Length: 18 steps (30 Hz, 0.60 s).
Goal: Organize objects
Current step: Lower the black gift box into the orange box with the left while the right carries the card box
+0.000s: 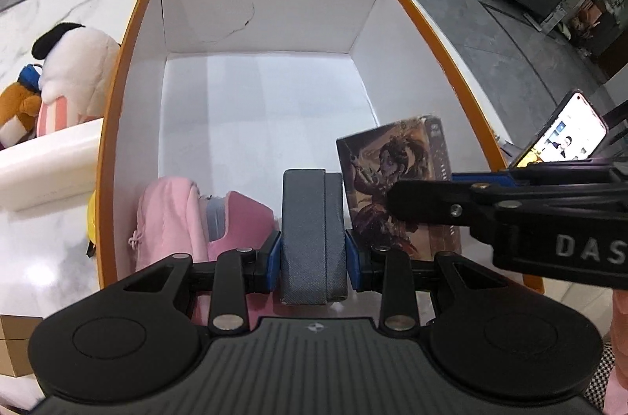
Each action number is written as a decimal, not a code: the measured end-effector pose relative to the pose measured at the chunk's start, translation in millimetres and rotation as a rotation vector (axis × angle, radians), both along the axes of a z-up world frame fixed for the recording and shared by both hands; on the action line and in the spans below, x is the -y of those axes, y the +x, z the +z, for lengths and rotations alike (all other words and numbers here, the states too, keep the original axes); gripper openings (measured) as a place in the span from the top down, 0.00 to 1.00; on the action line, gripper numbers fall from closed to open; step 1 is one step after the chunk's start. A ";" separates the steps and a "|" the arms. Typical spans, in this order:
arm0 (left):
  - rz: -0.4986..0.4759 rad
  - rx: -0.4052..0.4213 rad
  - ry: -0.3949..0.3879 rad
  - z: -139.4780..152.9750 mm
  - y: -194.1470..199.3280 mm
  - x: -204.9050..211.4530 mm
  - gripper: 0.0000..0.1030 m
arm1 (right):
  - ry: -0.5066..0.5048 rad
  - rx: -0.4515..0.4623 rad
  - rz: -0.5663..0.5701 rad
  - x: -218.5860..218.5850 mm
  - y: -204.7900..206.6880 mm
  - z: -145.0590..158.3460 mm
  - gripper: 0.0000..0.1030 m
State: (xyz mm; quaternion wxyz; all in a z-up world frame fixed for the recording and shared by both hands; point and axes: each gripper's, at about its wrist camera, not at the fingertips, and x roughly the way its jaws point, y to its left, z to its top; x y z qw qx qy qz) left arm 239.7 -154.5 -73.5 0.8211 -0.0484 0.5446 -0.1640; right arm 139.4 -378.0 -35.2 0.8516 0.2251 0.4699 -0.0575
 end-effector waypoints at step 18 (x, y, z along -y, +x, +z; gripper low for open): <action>-0.175 0.026 -0.059 14.1 -9.8 -20.9 0.48 | 0.038 -0.190 -0.084 -11.1 26.0 -27.0 0.77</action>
